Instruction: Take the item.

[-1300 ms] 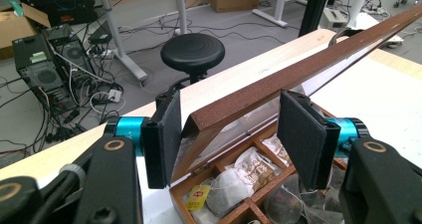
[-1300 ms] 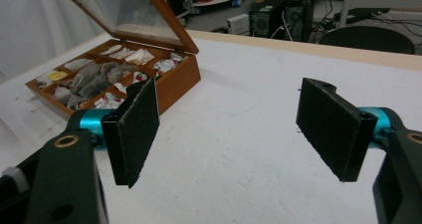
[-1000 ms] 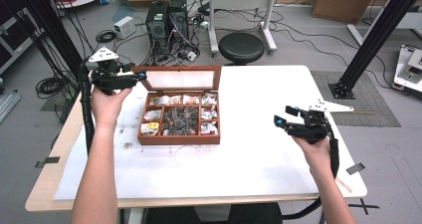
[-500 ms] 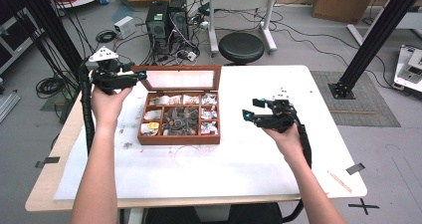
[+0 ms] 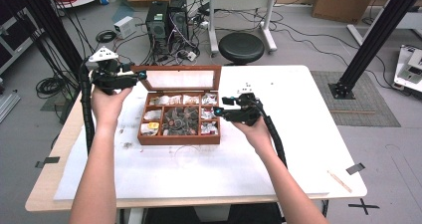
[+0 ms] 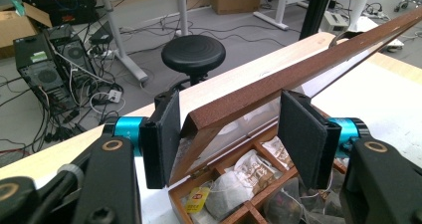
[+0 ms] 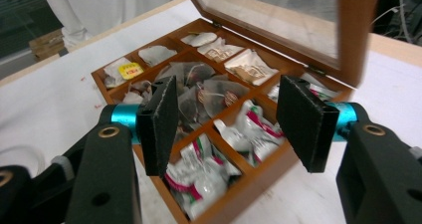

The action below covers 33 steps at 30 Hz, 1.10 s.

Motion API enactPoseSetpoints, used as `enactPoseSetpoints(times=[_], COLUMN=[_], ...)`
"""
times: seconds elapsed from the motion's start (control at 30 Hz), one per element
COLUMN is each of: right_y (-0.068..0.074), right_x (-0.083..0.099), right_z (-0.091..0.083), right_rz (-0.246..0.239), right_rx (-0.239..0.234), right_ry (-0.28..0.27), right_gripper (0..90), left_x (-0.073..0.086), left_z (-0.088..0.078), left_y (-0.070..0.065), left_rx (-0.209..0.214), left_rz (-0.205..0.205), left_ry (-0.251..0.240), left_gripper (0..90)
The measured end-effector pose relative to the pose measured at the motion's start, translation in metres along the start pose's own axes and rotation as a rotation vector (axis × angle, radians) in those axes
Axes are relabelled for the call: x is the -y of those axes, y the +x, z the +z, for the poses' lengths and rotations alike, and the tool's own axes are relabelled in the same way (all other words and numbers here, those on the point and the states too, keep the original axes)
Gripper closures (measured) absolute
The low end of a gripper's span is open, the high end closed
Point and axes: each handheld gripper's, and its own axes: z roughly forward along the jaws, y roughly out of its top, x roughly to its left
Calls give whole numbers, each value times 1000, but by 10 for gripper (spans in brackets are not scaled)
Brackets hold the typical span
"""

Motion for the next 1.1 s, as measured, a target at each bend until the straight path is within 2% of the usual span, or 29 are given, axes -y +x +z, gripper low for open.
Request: enactPoseSetpoints(times=[0.2, 0.4, 0.57, 0.83, 0.97, 1.1], right_y=[9, 22, 32, 40, 41, 42], right_x=[-4, -6, -5, -2, 1, 3], right_z=[29, 51, 68, 84, 91, 95], right_rz=[-19, -49, -44, -30, -6, -2], right_rx=[-30, -45, -54, -57, -55, -48], right_ry=[59, 89, 122, 169, 198, 223], right_gripper=[478, 524, 573, 603, 610, 624], left_x=[0, 0, 0, 0, 0, 0], left_z=[0, 0, 0, 0, 0, -1], left_y=[0, 0, -1, -1, -1, -1], left_rx=[3, 2, -2, -1, -1, 0], left_rz=[9, 9, 19, 18, 18, 20], left_ry=[6, 5, 11, 12, 11, 13], left_gripper=[428, 428, 428, 427, 428, 427])
